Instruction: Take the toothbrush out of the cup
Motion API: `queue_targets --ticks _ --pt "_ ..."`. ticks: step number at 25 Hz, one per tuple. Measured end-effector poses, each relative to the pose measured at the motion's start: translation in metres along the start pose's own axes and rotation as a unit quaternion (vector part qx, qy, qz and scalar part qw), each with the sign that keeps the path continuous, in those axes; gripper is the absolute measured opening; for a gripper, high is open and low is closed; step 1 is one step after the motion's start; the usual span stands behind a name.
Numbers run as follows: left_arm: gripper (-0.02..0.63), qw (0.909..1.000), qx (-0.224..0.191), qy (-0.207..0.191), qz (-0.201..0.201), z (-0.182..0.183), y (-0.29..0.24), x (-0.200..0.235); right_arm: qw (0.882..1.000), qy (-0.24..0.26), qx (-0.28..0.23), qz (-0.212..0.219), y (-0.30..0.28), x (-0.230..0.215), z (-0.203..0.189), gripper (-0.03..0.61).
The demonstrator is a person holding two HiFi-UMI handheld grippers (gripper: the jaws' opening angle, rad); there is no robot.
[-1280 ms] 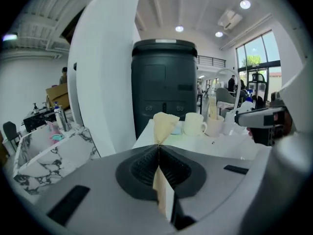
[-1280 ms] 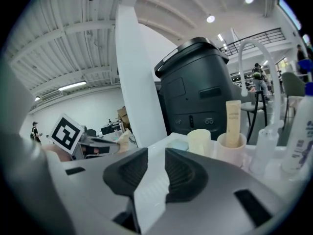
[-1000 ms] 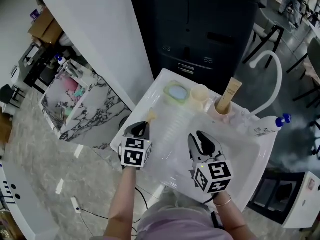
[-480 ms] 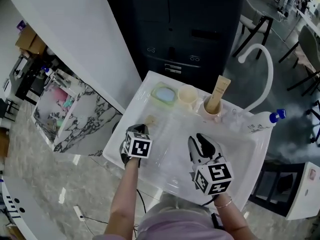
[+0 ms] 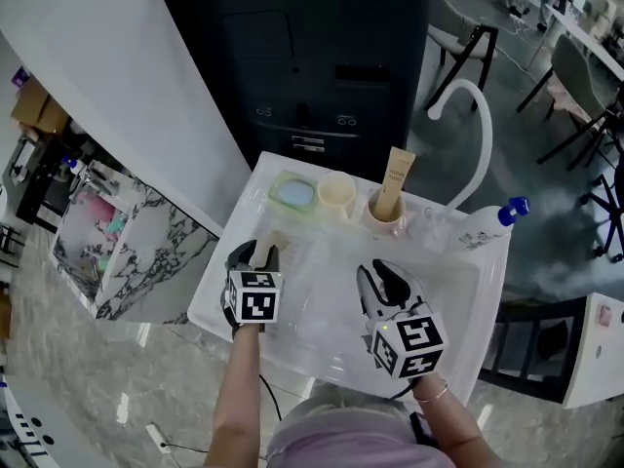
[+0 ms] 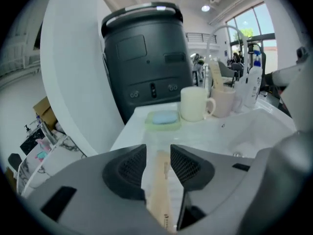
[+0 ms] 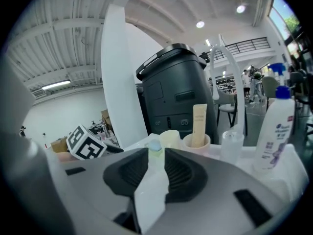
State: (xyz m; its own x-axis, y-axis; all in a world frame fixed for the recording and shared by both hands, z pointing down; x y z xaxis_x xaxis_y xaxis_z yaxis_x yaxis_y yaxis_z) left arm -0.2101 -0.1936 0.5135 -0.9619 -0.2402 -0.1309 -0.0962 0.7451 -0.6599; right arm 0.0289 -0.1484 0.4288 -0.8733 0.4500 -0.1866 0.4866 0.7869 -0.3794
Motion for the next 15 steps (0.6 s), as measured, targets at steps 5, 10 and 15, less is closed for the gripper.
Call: queue_targets --ticks 5,10,15 --pt "0.166 0.9935 -0.106 -0.025 -0.032 0.073 0.037 -0.032 0.999 -0.007 -0.024 -0.028 0.018 -0.012 0.010 0.106" --pt "0.173 0.9754 -0.196 -0.010 -0.100 0.134 0.059 -0.081 0.997 -0.013 -0.047 -0.061 0.039 -0.029 0.017 0.106" --pt "0.176 0.9577 -0.236 0.012 -0.164 0.171 0.042 -0.126 0.993 -0.024 -0.060 -0.096 0.057 -0.048 0.021 0.104"
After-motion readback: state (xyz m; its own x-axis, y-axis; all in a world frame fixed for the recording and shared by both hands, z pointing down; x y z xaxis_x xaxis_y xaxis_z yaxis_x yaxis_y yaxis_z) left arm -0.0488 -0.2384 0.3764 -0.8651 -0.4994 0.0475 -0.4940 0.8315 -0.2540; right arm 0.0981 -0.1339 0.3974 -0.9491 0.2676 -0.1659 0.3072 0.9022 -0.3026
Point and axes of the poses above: the fingertips, and each gripper's own axes: y backward along the fingers, x to its left, z out of its top, the point moved 5 cm from there along y, backward along the fingers, and after that the axes turned 4 degrees about -z, right-handed, at the moved point
